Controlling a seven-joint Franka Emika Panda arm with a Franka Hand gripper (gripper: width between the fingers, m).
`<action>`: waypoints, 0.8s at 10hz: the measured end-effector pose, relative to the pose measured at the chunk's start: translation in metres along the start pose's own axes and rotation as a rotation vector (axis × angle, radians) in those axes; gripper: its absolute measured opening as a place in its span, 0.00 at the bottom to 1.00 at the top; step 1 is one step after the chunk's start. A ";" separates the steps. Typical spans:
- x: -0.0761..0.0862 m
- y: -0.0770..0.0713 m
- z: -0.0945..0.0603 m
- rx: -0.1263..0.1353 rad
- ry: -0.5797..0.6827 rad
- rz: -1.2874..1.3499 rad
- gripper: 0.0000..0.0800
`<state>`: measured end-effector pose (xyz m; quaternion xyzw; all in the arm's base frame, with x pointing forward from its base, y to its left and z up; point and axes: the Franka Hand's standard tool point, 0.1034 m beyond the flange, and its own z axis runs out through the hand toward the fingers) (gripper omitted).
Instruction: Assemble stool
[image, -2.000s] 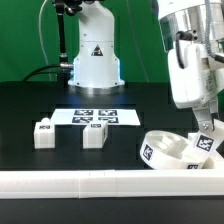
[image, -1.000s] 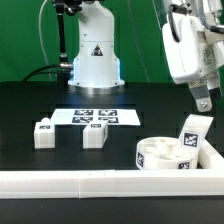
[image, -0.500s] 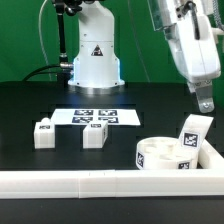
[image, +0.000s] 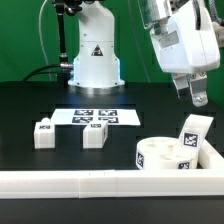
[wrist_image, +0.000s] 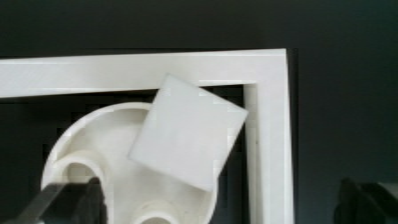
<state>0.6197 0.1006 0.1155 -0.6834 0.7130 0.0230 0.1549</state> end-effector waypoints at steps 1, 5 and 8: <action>0.000 0.001 0.000 -0.002 0.002 -0.020 0.81; 0.029 0.010 -0.008 -0.012 0.024 -0.302 0.81; 0.027 0.011 -0.006 -0.016 0.023 -0.306 0.81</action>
Offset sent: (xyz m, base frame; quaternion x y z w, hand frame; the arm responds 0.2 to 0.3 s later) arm -0.0224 -0.0338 0.0067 -0.0069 0.0016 -0.1830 0.9831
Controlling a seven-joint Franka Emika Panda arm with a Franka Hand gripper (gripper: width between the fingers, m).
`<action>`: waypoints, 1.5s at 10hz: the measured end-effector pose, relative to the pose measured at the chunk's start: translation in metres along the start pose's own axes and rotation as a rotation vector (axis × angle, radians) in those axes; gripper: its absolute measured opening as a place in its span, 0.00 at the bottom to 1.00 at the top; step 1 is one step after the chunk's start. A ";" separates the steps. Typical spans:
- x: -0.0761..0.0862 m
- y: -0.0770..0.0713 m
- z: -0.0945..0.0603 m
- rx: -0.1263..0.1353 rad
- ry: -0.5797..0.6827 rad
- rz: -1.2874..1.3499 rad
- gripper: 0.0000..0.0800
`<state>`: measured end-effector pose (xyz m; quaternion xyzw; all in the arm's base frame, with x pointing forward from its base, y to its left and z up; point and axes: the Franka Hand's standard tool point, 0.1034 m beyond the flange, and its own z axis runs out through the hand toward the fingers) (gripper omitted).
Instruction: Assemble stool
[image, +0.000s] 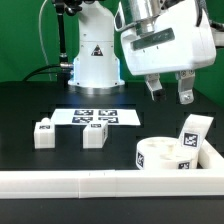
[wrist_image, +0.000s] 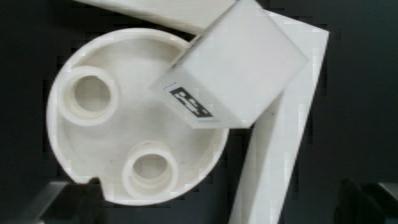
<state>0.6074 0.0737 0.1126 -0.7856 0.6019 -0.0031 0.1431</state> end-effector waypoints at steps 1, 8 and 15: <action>0.000 0.001 0.001 -0.010 0.004 -0.106 0.81; 0.003 0.004 0.008 -0.108 0.023 -0.845 0.81; 0.082 0.054 0.009 -0.151 0.069 -1.011 0.81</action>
Offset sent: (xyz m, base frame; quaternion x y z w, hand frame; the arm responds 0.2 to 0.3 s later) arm 0.0024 -0.0102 0.0009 -0.0721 0.0111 -0.2960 0.9524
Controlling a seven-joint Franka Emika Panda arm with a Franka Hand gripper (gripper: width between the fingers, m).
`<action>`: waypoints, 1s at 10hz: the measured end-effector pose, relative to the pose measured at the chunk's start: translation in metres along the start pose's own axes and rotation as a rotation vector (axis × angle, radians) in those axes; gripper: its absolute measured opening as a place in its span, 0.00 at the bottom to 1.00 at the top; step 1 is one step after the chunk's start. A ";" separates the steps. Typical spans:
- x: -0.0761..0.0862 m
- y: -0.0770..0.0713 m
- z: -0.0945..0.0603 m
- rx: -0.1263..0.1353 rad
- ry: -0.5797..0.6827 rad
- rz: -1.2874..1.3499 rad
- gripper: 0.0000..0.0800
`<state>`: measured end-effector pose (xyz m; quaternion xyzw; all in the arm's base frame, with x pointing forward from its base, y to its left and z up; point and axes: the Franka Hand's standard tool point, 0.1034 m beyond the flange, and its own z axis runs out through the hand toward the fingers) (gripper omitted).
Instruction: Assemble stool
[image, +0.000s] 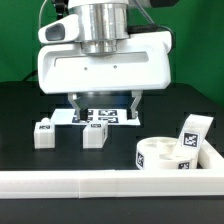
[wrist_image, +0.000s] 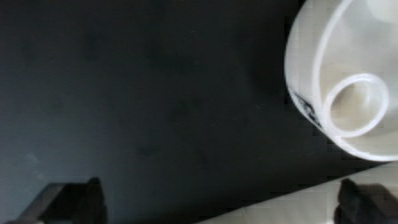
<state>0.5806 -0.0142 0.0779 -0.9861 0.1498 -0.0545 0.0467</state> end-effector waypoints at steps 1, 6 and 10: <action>0.000 -0.001 0.000 0.000 -0.001 -0.002 0.81; -0.024 0.033 0.019 -0.038 0.007 0.029 0.81; -0.029 0.038 0.022 -0.038 -0.019 0.025 0.81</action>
Offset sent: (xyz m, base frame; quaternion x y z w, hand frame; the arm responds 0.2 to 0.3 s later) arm -0.0264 -0.0291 -0.0240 -0.0056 0.0008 0.0454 0.9990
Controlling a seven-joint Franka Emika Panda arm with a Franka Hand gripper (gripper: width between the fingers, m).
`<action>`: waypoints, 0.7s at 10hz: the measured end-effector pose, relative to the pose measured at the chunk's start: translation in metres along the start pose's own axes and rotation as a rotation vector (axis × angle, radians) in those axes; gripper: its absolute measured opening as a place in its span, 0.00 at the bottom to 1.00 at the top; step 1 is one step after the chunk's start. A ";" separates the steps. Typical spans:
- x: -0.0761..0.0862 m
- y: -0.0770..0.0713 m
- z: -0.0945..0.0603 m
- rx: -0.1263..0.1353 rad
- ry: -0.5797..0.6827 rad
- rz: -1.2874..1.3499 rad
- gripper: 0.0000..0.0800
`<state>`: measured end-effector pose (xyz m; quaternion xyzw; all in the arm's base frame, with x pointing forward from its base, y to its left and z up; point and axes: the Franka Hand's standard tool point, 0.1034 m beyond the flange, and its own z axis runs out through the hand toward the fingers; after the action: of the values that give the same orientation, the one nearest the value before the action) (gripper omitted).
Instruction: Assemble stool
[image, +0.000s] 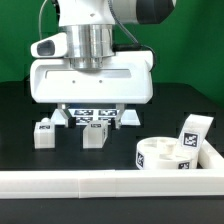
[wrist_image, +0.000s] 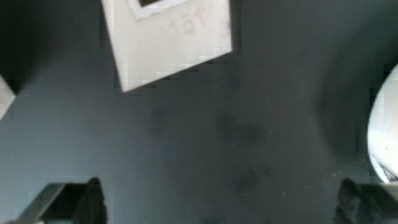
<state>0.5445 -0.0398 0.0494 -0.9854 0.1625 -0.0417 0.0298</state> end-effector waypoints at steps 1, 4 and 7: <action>-0.004 0.000 0.001 0.004 -0.036 0.000 0.81; -0.008 0.007 0.003 0.023 -0.262 0.023 0.81; -0.014 0.008 0.004 0.044 -0.474 0.036 0.81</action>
Offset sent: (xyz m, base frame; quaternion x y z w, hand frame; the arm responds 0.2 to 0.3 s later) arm -0.0057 -0.0164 -0.0015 -0.0246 -0.1983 0.0024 0.9798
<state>0.5287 -0.0424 0.0442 -0.9637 0.1674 0.1880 0.0891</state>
